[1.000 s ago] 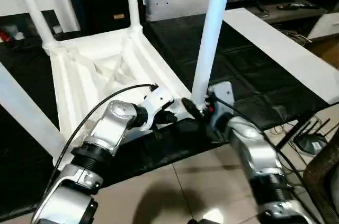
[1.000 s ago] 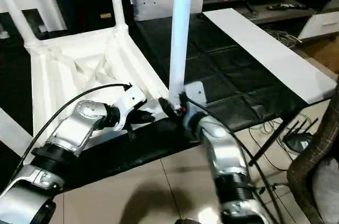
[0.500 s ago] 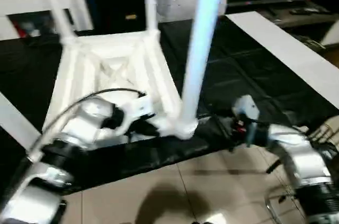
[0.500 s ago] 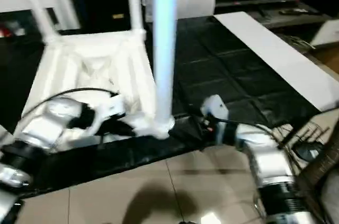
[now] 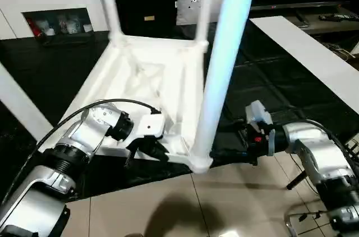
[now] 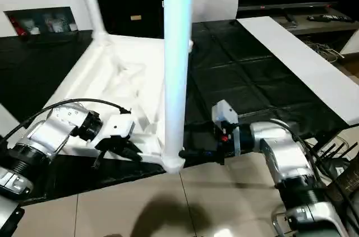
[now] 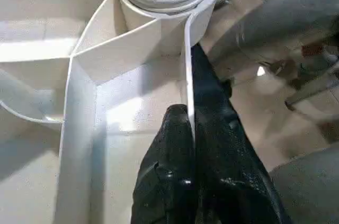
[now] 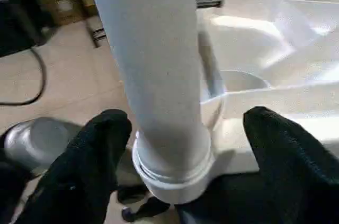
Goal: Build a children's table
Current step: Rotate leg to tighten
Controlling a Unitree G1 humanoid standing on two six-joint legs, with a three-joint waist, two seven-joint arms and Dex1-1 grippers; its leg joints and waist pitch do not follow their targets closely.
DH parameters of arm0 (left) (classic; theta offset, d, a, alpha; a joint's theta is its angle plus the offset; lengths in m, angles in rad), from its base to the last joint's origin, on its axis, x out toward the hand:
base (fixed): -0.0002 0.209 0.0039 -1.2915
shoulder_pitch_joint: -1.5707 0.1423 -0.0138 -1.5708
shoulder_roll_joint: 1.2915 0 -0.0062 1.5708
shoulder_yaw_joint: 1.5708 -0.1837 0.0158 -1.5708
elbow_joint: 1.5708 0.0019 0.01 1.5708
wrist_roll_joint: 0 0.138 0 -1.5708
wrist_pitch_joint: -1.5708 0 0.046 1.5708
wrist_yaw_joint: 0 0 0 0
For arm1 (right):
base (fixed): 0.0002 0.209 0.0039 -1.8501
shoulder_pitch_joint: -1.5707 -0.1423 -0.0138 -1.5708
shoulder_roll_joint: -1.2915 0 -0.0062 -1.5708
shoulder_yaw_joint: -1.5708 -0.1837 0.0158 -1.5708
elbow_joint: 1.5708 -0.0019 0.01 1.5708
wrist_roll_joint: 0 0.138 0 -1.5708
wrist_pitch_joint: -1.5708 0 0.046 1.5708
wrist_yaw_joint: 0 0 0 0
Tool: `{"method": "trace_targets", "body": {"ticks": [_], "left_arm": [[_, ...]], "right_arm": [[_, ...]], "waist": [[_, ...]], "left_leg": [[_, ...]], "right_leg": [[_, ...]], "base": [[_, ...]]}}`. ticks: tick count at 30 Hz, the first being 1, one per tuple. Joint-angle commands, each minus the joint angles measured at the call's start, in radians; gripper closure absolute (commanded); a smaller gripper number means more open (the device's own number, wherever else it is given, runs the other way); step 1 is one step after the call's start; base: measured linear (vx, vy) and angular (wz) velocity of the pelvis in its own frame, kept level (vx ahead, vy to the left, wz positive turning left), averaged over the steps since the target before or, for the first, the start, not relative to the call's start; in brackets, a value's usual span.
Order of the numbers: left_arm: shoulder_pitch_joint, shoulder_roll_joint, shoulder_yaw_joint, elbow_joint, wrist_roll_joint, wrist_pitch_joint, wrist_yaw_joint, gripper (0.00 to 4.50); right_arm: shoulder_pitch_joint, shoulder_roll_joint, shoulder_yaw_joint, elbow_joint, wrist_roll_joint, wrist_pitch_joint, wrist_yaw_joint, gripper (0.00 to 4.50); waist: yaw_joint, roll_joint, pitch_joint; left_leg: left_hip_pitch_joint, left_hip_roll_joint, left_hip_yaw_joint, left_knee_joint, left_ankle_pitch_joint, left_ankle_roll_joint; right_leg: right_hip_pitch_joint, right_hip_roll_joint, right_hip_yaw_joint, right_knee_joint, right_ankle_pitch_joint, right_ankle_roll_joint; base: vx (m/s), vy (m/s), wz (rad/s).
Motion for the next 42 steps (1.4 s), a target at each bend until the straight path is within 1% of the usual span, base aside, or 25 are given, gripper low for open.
{"method": "trace_targets", "body": {"ticks": [1,3,6,7,11,12,13,15,17,21,24,25,26,28,31,32,33,34,35,36,38,39,40,41,42], "left_arm": [[-0.051,-0.014,-0.017,0.007,0.010,-0.056,-0.025,4.50],[-0.065,-0.017,-0.018,0.034,0.020,-0.074,-0.021,4.50],[-0.074,-0.014,-0.023,0.047,0.025,-0.085,-0.028,4.50],[-0.075,-0.014,-0.024,0.048,0.024,-0.087,-0.031,4.50],[-0.079,-0.019,-0.032,0.049,0.018,-0.095,-0.047,4.50],[-0.080,-0.021,-0.033,0.055,0.018,-0.100,-0.048,4.50],[-0.083,-0.024,-0.035,0.060,0.019,-0.104,-0.047,4.50],[-0.088,-0.029,-0.036,0.073,0.020,-0.113,-0.046,4.50],[-0.089,-0.031,-0.037,0.077,0.021,-0.117,-0.047,4.50],[-0.090,-0.028,-0.036,0.078,0.024,-0.117,-0.047,4.50],[-0.086,-0.024,-0.028,0.076,0.025,-0.104,-0.033,4.50],[-0.084,-0.025,-0.023,0.075,0.024,-0.092,-0.022,4.50],[-0.083,-0.025,-0.020,0.074,0.023,-0.086,-0.017,4.50],[-0.074,-0.036,0.012,0.057,0.017,-0.008,0.053,4.50],[-0.056,-0.045,0.040,0.011,0.001,0.073,0.101,4.50],[-0.056,-0.045,0.040,0.011,0.001,0.073,0.101,4.50],[-0.022,-0.058,0.069,-0.075,-0.020,0.186,0.150,4.50],[-0.011,-0.065,0.081,-0.105,-0.026,0.226,0.173,4.50],[0.006,-0.084,0.101,-0.156,-0.037,0.299,0.215,4.50],[0.016,-0.101,0.115,-0.187,-0.044,0.348,0.248,4.50],[0.019,-0.120,0.130,-0.206,-0.048,0.386,0.286,4.50],[0.013,-0.140,0.142,-0.204,-0.041,0.406,0.327,4.50],[0.004,-0.162,0.155,-0.196,-0.032,0.425,0.376,4.50],[-0.001,-0.177,0.163,-0.194,-0.027,0.443,0.408,4.50],[-0.005,-0.188,0.169,-0.194,-0.024,0.457,0.430,4.50]], "right_arm": [[-0.026,-0.007,0.026,0.015,-0.008,-0.007,0.039,0.94],[-0.039,-0.001,0.037,0.041,-0.020,-0.044,0.045,1.12],[-0.057,0.018,0.042,0.067,-0.023,-0.055,0.049,1.39],[-0.061,0.023,0.043,0.070,-0.022,-0.056,0.051,1.39],[-0.085,0.052,0.056,0.100,-0.024,-0.066,0.052,1.78],[-0.089,0.055,0.060,0.107,-0.024,-0.070,0.052,1.78],[-0.093,0.060,0.063,0.115,-0.024,-0.073,0.052,2.03],[-0.099,0.070,0.066,0.128,-0.025,-0.081,0.053,2.08],[-0.100,0.076,0.069,0.130,-0.025,-0.081,0.059,2.36],[-0.091,0.074,0.075,0.121,-0.025,-0.056,0.086,2.52],[-0.083,0.072,0.073,0.107,-0.013,-0.034,0.089,2.55],[-0.079,0.073,0.072,0.100,-0.005,-0.026,0.087,2.56],[-0.077,0.073,0.071,0.097,-0.001,-0.023,0.086,2.57],[-0.052,0.084,0.058,0.045,0.029,0.039,0.047,2.57],[-0.020,0.097,0.053,-0.019,0.033,0.086,-0.020,2.57],[-0.020,0.097,0.053,-0.019,0.033,0.086,-0.020,2.57],[0.014,0.120,0.050,-0.074,0.013,0.125,-0.114,2.57],[0.023,0.132,0.047,-0.086,0.001,0.134,-0.155,2.57],[0.032,0.168,0.035,-0.092,-0.018,0.149,-0.242,2.57],[0.034,0.199,0.022,-0.091,-0.030,0.160,-0.308,2.57],[0.033,0.230,0.009,-0.089,-0.036,0.170,-0.366,2.57],[0.026,0.262,0.002,-0.086,-0.048,0.182,-0.423,2.57],[0.019,0.297,-0.006,-0.083,-0.060,0.197,-0.485,2.57],[0.015,0.322,-0.010,-0.087,-0.070,0.217,-0.533,2.57],[0.013,0.339,-0.012,-0.091,-0.076,0.233,-0.568,2.57]], "waist": [[-0.006,-0.009,-0.078],[-0.004,-0.011,-0.077],[-0.005,-0.013,-0.078],[-0.006,-0.012,-0.078],[-0.008,-0.011,-0.079],[-0.009,-0.010,-0.079],[-0.008,-0.009,-0.079],[-0.008,-0.010,-0.079],[-0.008,-0.010,-0.078],[-0.007,-0.010,-0.077],[-0.007,-0.006,-0.077],[-0.007,-0.008,-0.077],[-0.006,-0.007,-0.076],[-0.005,-0.006,-0.075],[0.000,-0.006,-0.073],[-0.002,-0.007,-0.071],[-0.006,-0.001,-0.068],[-0.007,-0.002,-0.066],[-0.013,0.001,-0.064],[-0.023,-0.001,-0.062],[-0.037,-0.001,-0.060],[-0.051,-0.004,-0.061],[-0.065,-0.002,-0.060],[-0.078,-0.004,-0.061],[-0.082,-0.003,-0.062]], "left_leg": [[-0.003,0.026,0.006,-0.063,-0.095,0.097],[-0.002,0.026,0.005,-0.064,-0.104,0.089],[-0.003,0.027,0.004,-0.065,-0.100,0.081],[-0.003,0.028,0.004,-0.065,-0.100,0.081],[-0.002,0.029,0.004,-0.065,-0.090,0.083],[-0.002,0.030,0.004,-0.065,-0.089,0.083],[-0.001,0.031,0.004,-0.065,-0.084,0.085],[-0.001,0.031,0.005,-0.065,-0.090,0.086],[-0.002,0.030,0.005,-0.066,-0.095,0.085],[-0.001,0.030,0.005,-0.067,-0.102,0.078],[-0.001,0.032,0.004,-0.067,-0.093,0.081],[-0.001,0.031,0.004,-0.067,-0.094,0.082],[-0.001,0.031,0.005,-0.067,-0.097,0.081],[0.001,0.033,0.005,-0.068,-0.096,0.076],[0.003,0.032,0.003,-0.071,-0.109,0.066],[0.003,0.032,0.004,-0.071,-0.114,0.062],[0.004,0.030,0.005,-0.072,-0.131,0.054],[0.006,0.031,0.002,-0.074,-0.141,0.044],[0.006,0.026,0.002,-0.074,-0.164,0.036],[0.004,0.025,0.000,-0.075,-0.173,0.024],[0.000,0.015,-0.002,-0.073,-0.189,0.017],[-0.001,0.011,-0.004,-0.071,-0.194,0.017],[-0.002,0.008,-0.004,-0.068,-0.197,0.020],[-0.005,0.005,-0.005,-0.066,-0.198,0.023],[-0.003,0.003,-0.005,-0.065,-0.201,0.027]], "right_leg": [[0.069,-0.062,0.065,-0.062,-0.318,-0.139],[0.070,-0.065,0.063,-0.067,-0.354,-0.121],[0.071,-0.065,0.063,-0.066,-0.354,-0.114],[0.070,-0.065,0.063,-0.065,-0.351,-0.116],[0.069,-0.064,0.064,-0.060,-0.323,-0.132],[0.069,-0.064,0.064,-0.060,-0.320,-0.135],[0.069,-0.064,0.065,-0.057,-0.306,-0.143],[0.069,-0.064,0.066,-0.057,-0.297,-0.150],[0.071,-0.065,0.065,-0.058,-0.303,-0.147],[0.070,-0.066,0.065,-0.061,-0.328,-0.137],[0.070,-0.065,0.066,-0.058,-0.303,-0.145],[0.071,-0.064,0.066,-0.058,-0.300,-0.146],[0.071,-0.064,0.066,-0.058,-0.303,-0.146],[0.071,-0.063,0.067,-0.058,-0.306,-0.145],[0.070,-0.066,0.065,-0.064,-0.338,-0.134],[0.069,-0.065,0.066,-0.066,-0.349,-0.128],[0.068,-0.063,0.065,-0.072,-0.377,-0.120],[0.068,-0.066,0.063,-0.075,-0.399,-0.111],[0.068,-0.066,0.059,-0.082,-0.443,-0.094],[0.067,-0.065,0.057,-0.084,-0.466,-0.085],[0.072,-0.062,0.046,-0.094,-0.517,-0.058],[0.073,-0.060,0.042,-0.102,-0.538,-0.037],[0.069,-0.057,0.040,-0.105,-0.542,-0.032],[0.072,-0.056,0.037,-0.107,-0.547,-0.026],[0.069,-0.055,0.035,-0.110,-0.549,-0.024]], "base": [[0.000,0.000,0.00],[0.000,0.000,0.00],[0.000,0.000,0.00],[0.000,0.000,0.00],[0.000,0.000,0.00],[0.000,0.000,0.00],[0.000,0.000,0.00],[0.000,0.000,0.00],[0.000,0.000,0.00],[0.000,0.000,0.00],[0.000,0.000,0.00],[0.000,0.000,0.00],[0.000,0.000,0.00],[0.000,0.000,0.00],[0.000,0.000,0.00],[0.000,0.000,0.00],[0.000,0.000,0.00],[0.000,0.000,0.00],[0.000,0.000,0.00],[0.000,0.000,0.00],[0.000,0.000,0.00],[0.000,0.000,0.00],[0.000,0.000,0.00],[0.000,0.000,0.00],[0.000,0.000,0.00]]}}
